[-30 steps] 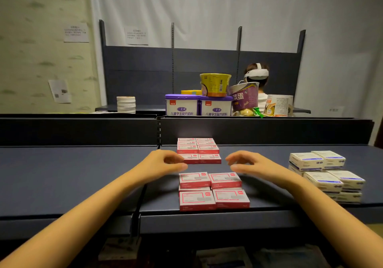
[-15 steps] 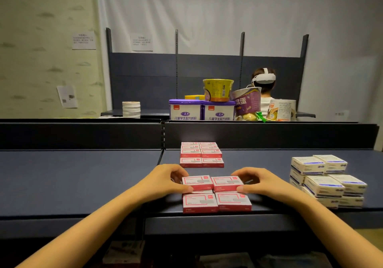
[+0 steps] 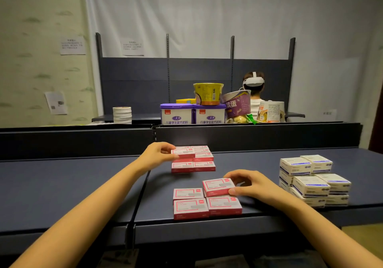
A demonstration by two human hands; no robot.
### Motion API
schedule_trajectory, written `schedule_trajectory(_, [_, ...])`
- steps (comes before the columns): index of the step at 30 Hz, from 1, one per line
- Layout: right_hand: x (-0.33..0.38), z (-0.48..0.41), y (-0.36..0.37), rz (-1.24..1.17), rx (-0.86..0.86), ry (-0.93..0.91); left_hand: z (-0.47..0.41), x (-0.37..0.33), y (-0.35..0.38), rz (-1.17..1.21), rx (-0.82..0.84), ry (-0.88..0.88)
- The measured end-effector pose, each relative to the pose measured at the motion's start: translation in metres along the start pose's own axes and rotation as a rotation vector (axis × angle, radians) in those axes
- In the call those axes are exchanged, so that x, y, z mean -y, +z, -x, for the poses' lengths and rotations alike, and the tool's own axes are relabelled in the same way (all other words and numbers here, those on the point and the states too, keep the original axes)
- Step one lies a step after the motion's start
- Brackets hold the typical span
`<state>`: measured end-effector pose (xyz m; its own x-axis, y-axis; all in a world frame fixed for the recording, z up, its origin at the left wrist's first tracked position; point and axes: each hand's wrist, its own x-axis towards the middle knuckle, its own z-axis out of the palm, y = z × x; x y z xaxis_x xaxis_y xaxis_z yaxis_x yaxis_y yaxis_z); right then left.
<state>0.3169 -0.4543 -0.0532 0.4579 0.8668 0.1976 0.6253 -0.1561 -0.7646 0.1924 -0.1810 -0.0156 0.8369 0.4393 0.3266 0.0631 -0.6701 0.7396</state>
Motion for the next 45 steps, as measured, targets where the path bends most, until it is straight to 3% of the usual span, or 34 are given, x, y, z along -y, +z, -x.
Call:
schedule_trajectory(9, [-0.005, -0.003, -0.002, 0.036, -0.06, -0.025, -0.018, 0.033, 0.023, -0.118, -0.005, -0.082])
schedule_trajectory(20, [0.02, -0.055, -0.021, -0.049, -0.362, -0.123, -0.016, 0.039, 0.031, -0.099, -0.094, -0.057])
schedule_trajectory(34, [-0.007, -0.101, 0.005, 0.317, -0.177, 0.068, -0.013, 0.038, 0.034, -0.125, -0.145, -0.018])
schedule_trajectory(45, [-0.005, -0.097, 0.008, 0.331, -0.185, 0.021, -0.01, 0.037, 0.035, -0.103, -0.124, -0.001])
